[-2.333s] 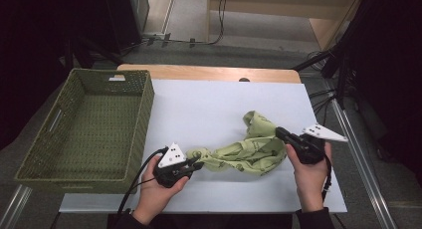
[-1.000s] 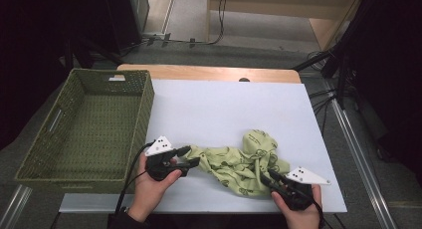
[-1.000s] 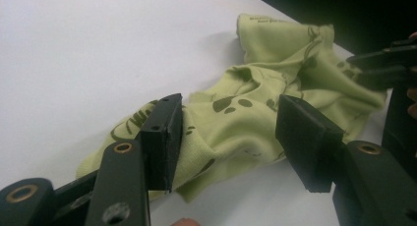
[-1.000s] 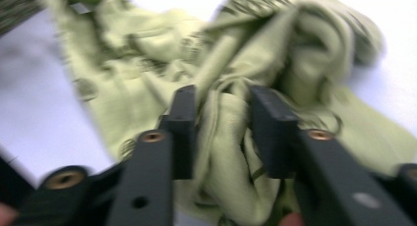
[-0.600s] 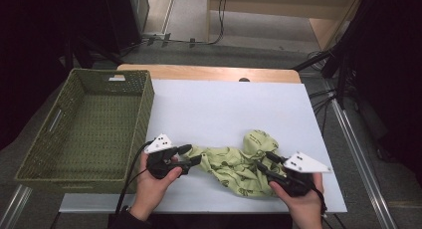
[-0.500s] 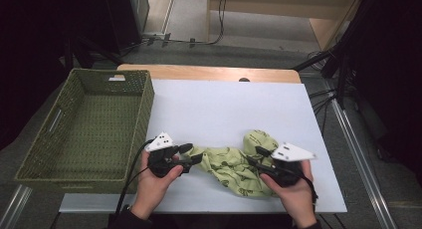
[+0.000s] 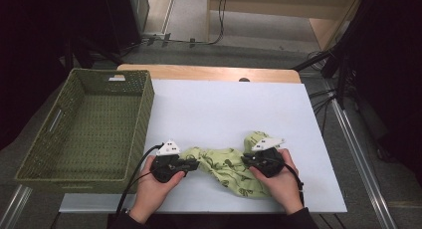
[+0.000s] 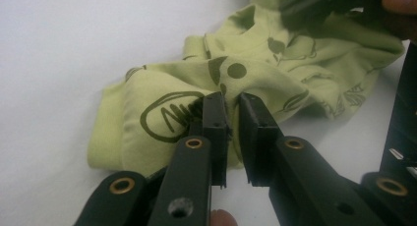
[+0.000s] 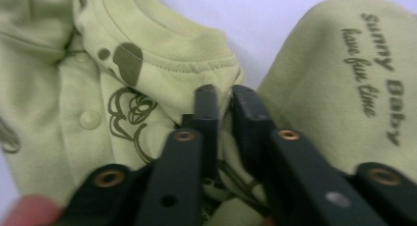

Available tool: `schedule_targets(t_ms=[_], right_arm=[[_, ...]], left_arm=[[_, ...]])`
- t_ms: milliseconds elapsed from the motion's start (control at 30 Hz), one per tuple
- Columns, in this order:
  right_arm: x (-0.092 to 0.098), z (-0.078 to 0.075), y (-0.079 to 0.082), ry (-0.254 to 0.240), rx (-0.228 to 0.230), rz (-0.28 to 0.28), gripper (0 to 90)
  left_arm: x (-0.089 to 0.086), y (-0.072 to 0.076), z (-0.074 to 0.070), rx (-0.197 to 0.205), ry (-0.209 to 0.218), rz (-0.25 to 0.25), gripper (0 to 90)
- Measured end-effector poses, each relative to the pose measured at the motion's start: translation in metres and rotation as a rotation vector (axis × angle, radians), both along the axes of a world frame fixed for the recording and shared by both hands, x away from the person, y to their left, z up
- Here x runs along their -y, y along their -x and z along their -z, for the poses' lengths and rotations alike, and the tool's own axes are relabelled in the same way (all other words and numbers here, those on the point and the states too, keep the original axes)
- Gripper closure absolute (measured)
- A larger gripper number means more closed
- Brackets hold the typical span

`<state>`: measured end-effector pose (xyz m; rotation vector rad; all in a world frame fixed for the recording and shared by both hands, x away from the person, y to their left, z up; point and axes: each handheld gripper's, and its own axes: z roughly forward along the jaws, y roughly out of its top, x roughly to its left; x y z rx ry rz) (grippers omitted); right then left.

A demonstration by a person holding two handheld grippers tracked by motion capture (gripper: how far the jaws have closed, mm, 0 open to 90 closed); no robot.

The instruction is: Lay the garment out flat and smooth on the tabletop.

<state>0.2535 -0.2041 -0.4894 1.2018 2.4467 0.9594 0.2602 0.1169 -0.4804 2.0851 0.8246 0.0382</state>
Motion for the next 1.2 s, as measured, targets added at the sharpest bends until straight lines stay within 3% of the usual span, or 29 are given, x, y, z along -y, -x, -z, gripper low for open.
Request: schedule_targets(t_ms=[133, 200, 267, 333, 433, 533, 633, 700, 767, 833, 900, 967, 1100, 1133, 1200], right_arm=[[0.013, -0.017, 0.002, -0.089, 0.125, 0.056, 84.5], [0.021, -0.035, 0.003, -0.128, 0.236, 0.103, 84.5], [0.029, -0.049, 0.003, -0.171, 0.318, 0.137, 84.5], [0.034, -0.056, -0.004, -0.169, 0.353, 0.165, 84.5], [0.040, -0.047, -0.024, -0.156, 0.296, 0.163, 84.4], [0.043, -0.037, -0.036, -0.122, 0.292, 0.147, 84.4], [0.047, -0.035, -0.040, -0.155, 0.284, 0.151, 84.3], [0.049, -0.037, -0.041, -0.176, 0.290, 0.149, 84.3], [0.048, -0.040, -0.042, -0.178, 0.297, 0.140, 84.2], [0.048, -0.043, -0.042, -0.175, 0.303, 0.133, 84.2], [0.048, -0.045, -0.044, -0.177, 0.306, 0.132, 84.2], [0.050, -0.048, -0.046, -0.180, 0.308, 0.134, 84.2], [0.054, -0.056, -0.055, -0.178, 0.327, 0.139, 84.6], [0.055, -0.059, -0.059, -0.180, 0.336, 0.143, 84.7], [0.058, -0.065, -0.067, -0.191, 0.342, 0.147, 85.0]], left_arm=[[-0.003, 0.003, -0.012, 0.052, 0.005, -0.021, 82.2], [-0.004, 0.004, -0.017, 0.077, -0.007, -0.021, 82.3], [-0.004, 0.004, -0.018, 0.070, -0.032, -0.010, 82.4], [-0.003, 0.001, -0.013, 0.043, -0.076, -0.016, 82.3], [-0.001, -0.006, -0.004, -0.014, -0.089, -0.023, 78.0], [0.003, -0.009, -0.008, 0.006, -0.026, -0.039, 56.8], [0.009, -0.018, -0.014, 0.024, 0.005, -0.071, 44.0], [0.013, -0.024, -0.016, 0.030, 0.008, -0.091, 40.8], [0.020, -0.035, -0.015, 0.030, -0.025, -0.128, 38.4], [0.026, -0.047, -0.008, 0.024, -0.105, -0.189, 37.3], [0.029, -0.057, 0.004, -0.036, -0.146, -0.215, 34.4], [0.035, -0.060, 0.013, -0.064, -0.180, -0.211, 35.4], [0.042, -0.057, 0.013, -0.004, -0.291, -0.190, 52.0], [0.042, -0.058, 0.012, 0.003, -0.311, -0.187, 62.0], [0.039, -0.062, 0.008, -0.039, -0.288, -0.152, 81.1]])
